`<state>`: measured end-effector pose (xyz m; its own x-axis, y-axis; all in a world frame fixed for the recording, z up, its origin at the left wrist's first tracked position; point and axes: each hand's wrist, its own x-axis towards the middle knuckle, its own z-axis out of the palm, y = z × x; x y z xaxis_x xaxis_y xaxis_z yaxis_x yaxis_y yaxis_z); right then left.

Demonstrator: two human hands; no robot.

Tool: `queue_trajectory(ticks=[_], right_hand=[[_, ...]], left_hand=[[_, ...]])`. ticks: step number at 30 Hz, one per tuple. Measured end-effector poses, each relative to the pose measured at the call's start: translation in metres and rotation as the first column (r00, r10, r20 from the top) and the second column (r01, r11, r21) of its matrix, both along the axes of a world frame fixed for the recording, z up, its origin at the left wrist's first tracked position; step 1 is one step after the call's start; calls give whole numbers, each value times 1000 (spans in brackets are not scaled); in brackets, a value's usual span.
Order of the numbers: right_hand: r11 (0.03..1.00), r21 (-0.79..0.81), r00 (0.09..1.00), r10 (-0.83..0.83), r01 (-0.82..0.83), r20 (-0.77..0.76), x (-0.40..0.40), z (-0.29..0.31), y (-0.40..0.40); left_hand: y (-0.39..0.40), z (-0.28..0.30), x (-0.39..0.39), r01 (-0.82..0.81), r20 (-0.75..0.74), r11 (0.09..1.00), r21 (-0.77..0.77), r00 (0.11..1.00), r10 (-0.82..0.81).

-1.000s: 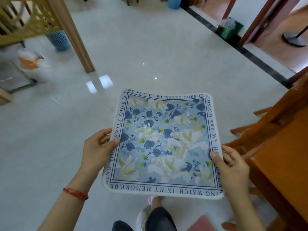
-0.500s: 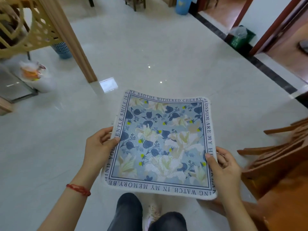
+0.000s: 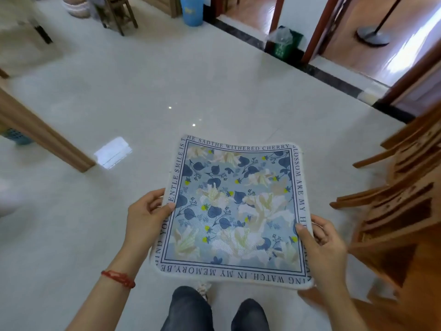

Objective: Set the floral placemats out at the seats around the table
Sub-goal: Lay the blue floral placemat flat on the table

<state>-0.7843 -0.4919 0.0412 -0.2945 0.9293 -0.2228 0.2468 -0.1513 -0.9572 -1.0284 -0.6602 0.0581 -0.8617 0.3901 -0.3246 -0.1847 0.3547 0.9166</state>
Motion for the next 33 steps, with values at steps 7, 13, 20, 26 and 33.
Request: queue_trajectory(ticks=[7,13,20,26,33], right_hand=[[985,57,987,-163,161,19,-18,0,27],[957,78,958,-284,281,35,-9,1,62],[934,60,934,-355,353,37,-2,1,138],[928,100,926,-367,358,88,3,3,224],[905,97,905,-420,413,63,7,14,298]], left_hand=[[70,5,-48,182,16,983,4,983,-183],[138,3,-52,306,31,952,24,951,-307],[234,0,-47,388,40,921,22,921,-388],[327,10,-41,411,25,911,33,911,-412],[413,17,-38,447,16,893,42,894,-448]])
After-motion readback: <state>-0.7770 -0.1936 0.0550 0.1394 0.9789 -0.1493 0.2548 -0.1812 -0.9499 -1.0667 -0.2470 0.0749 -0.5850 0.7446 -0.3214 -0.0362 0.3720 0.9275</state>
